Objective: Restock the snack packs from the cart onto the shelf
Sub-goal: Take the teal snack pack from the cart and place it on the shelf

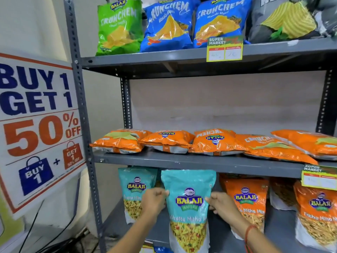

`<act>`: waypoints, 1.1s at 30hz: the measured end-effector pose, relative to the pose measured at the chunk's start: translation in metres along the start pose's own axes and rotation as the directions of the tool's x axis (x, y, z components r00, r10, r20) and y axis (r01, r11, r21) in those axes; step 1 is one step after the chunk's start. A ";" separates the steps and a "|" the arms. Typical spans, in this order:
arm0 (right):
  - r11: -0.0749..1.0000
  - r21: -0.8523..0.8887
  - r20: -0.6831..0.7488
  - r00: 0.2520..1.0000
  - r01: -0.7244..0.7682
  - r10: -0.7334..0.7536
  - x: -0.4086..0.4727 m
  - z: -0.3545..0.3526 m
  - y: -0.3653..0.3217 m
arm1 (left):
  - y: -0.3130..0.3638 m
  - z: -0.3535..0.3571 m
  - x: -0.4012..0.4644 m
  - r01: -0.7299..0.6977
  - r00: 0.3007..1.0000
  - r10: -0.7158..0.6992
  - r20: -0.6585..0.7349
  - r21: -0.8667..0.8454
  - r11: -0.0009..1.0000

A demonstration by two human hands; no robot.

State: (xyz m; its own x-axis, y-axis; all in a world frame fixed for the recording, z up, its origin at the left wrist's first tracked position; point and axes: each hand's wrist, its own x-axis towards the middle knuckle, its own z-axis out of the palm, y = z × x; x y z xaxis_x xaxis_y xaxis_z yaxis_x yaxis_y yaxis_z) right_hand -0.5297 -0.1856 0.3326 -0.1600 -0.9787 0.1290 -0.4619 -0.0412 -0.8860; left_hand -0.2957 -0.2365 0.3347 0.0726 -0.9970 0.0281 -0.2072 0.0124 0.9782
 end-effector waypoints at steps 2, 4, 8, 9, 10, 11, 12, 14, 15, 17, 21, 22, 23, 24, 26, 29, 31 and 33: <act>0.998 -0.054 -0.010 1.000 -0.015 0.014 0.012 0.007 0.020 | -0.016 0.015 0.013 0.025 0.999 -0.024 -0.025 0.009 1.000; 0.992 -0.125 -0.046 0.999 -0.008 0.002 0.028 0.012 0.042 | -0.026 0.028 0.027 0.021 0.999 -0.021 -0.039 -0.001 1.000; 0.989 -0.149 -0.119 0.992 0.023 -0.041 0.062 0.016 0.069 | -0.040 0.050 0.059 -0.041 0.999 0.040 -0.028 -0.016 0.999; 0.987 -0.156 -0.140 0.988 0.038 -0.061 0.068 0.016 0.071 | -0.043 0.055 0.068 -0.046 0.998 0.045 -0.033 -0.013 0.999; 0.987 -0.157 -0.152 0.986 0.044 -0.069 0.077 0.016 0.076 | -0.045 0.059 0.075 -0.052 0.998 0.052 -0.040 -0.013 0.999; 0.988 -0.150 -0.155 0.986 0.045 -0.068 0.084 0.017 0.081 | -0.045 0.062 0.079 -0.056 0.997 0.055 -0.053 -0.015 0.998; 0.991 -0.129 -0.148 0.987 0.047 -0.067 0.091 0.019 0.088 | -0.046 0.065 0.084 -0.058 0.996 0.056 -0.062 -0.019 0.998; 0.995 -0.083 -0.130 0.990 0.050 -0.061 0.104 0.024 0.106 | -0.049 0.071 0.092 -0.064 0.996 0.063 -0.063 -0.013 0.998; 0.996 -0.067 -0.121 0.991 0.056 -0.064 0.110 0.026 0.116 | -0.053 0.074 0.097 -0.062 0.996 0.061 -0.059 -0.011 0.998; 0.998 -0.034 -0.114 0.992 0.058 -0.061 0.121 0.029 0.138 | -0.062 0.079 0.104 -0.070 0.997 0.069 -0.036 -0.015 0.997; 1.000 0.012 -0.093 0.996 -0.010 0.011 0.127 0.028 0.152 | -0.067 0.087 0.113 -0.099 0.995 0.100 0.010 -0.052 0.994; 0.999 0.037 -0.086 0.996 -0.036 0.039 0.124 0.027 0.149 | -0.067 0.089 0.115 -0.116 0.993 0.118 0.029 -0.064 0.991; 0.996 0.056 -0.079 0.994 -0.066 0.070 0.118 0.025 0.140 | -0.067 0.090 0.116 -0.129 0.990 0.133 0.047 -0.081 0.988; 0.991 0.091 -0.060 0.993 -0.096 0.102 0.112 0.023 0.128 | -0.067 0.091 0.118 -0.134 0.988 0.141 0.068 -0.099 0.986; 0.967 0.210 0.073 0.989 -0.143 0.130 0.105 0.019 0.120 | -0.073 0.090 0.120 -0.089 0.981 0.115 0.158 -0.166 0.982; 0.933 0.270 0.320 0.936 -0.238 0.146 0.095 0.021 0.130 | -0.106 0.085 0.117 0.025 0.937 0.016 0.349 -0.113 0.993; 0.929 0.225 0.390 0.901 -0.294 0.191 0.094 0.031 0.151 | -0.134 0.084 0.110 0.098 0.910 -0.086 0.407 -0.009 0.995; 0.927 0.178 0.406 0.883 -0.331 0.237 0.093 0.047 0.175 | -0.158 0.088 0.103 0.121 0.890 -0.128 0.437 0.044 0.992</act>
State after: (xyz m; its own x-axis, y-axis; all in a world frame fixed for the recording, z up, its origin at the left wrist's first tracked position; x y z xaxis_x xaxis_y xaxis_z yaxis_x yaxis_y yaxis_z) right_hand -0.5844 -0.2929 0.1691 0.1035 -0.9553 -0.2770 -0.2202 0.2496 -0.9430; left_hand -0.3418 -0.3484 0.1653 -0.3350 -0.9228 -0.1902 -0.2401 -0.1116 0.9643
